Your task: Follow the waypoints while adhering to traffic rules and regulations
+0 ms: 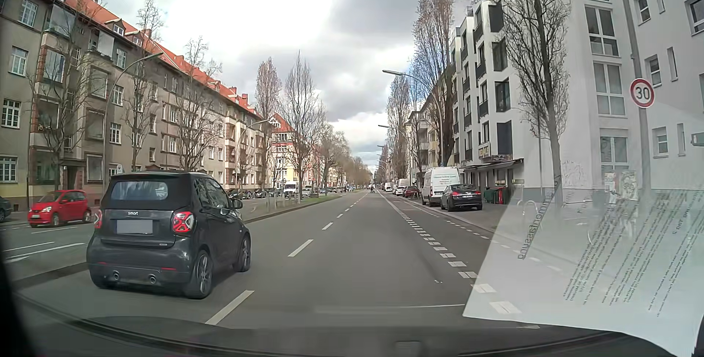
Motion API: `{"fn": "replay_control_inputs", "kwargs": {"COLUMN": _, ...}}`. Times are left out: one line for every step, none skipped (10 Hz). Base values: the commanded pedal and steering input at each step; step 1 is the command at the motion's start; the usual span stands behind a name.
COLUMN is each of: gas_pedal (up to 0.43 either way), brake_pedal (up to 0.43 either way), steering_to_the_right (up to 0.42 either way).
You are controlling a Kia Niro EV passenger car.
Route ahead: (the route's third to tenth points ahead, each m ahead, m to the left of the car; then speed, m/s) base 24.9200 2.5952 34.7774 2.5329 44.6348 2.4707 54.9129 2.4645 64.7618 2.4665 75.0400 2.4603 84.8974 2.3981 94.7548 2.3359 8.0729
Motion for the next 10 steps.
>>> {"fn": "replay_control_inputs", "kwargs": {"gas_pedal": 0.098, "brake_pedal": 0.037, "steering_to_the_right": 0.000}}
{"fn": "replay_control_inputs", "kwargs": {"gas_pedal": 0.098, "brake_pedal": 0.037, "steering_to_the_right": 0.002}}
{"fn": "replay_control_inputs", "kwargs": {"gas_pedal": 0.087, "brake_pedal": 0.037, "steering_to_the_right": 0.002}}
{"fn": "replay_control_inputs", "kwargs": {"gas_pedal": 0.087, "brake_pedal": 0.037, "steering_to_the_right": 0.002}}
{"fn": "replay_control_inputs", "kwargs": {"gas_pedal": 0.087, "brake_pedal": 0.037, "steering_to_the_right": 0.002}}
{"fn": "replay_control_inputs", "kwargs": {"gas_pedal": 0.087, "brake_pedal": 0.037, "steering_to_the_right": 0.002}}
{"fn": "replay_control_inputs", "kwargs": {"gas_pedal": 0.079, "brake_pedal": 0.037, "steering_to_the_right": 0.002}}
{"fn": "replay_control_inputs", "kwargs": {"gas_pedal": 0.079, "brake_pedal": 0.037, "steering_to_the_right": 0.002}}
{"fn": "replay_control_inputs", "kwargs": {"gas_pedal": 0.047, "brake_pedal": 0.030, "steering_to_the_right": 0.002}}
{"fn": "replay_control_inputs", "kwargs": {"gas_pedal": 0.039, "brake_pedal": 0.037, "steering_to_the_right": 0.002}}
